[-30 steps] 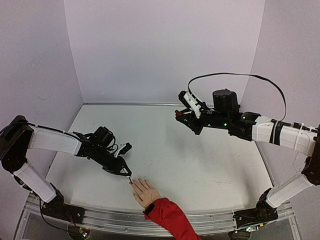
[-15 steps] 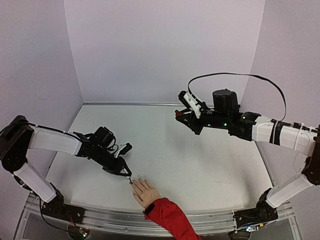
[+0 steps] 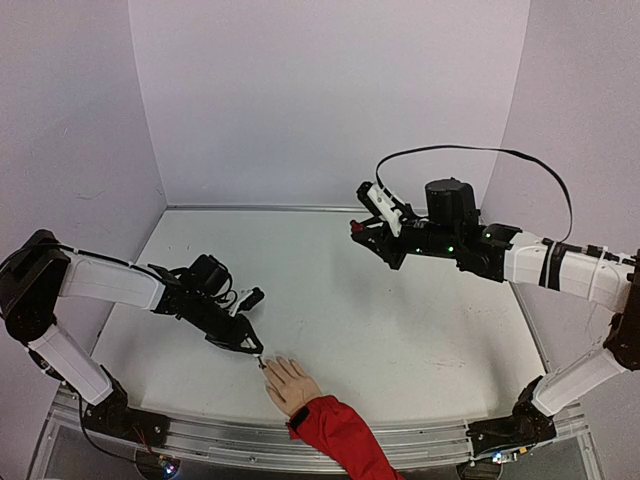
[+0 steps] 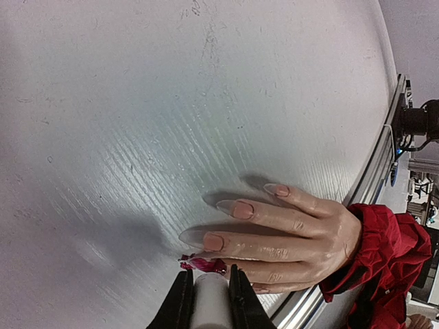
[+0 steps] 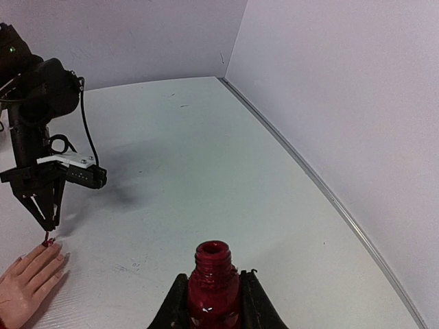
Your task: Paint the nails
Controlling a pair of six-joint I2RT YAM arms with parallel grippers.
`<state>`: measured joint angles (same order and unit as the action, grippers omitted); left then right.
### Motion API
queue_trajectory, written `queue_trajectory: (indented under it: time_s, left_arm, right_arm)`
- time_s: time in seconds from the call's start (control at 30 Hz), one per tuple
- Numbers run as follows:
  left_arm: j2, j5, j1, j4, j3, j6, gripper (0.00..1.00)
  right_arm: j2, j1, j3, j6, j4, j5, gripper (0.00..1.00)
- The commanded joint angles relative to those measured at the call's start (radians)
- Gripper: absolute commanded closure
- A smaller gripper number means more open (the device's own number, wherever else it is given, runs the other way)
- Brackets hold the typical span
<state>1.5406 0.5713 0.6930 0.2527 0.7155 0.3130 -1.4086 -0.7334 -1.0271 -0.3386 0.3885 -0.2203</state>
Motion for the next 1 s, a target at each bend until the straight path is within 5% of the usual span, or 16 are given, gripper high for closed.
queue_trajectory:
  time_s: [0.0, 0.97]
  left_arm:
    - [-0.003, -0.024, 0.003, -0.023, 0.001, -0.002, 1.00]
    - [0.010, -0.054, 0.003, -0.038, -0.001, -0.006, 1.00]
  right_arm:
    - [0.003, 0.005, -0.025, 0.015, 0.040, -0.011, 1.00]
    - [-0.004, 0.006, -0.027, 0.016, 0.039, -0.009, 1.00]
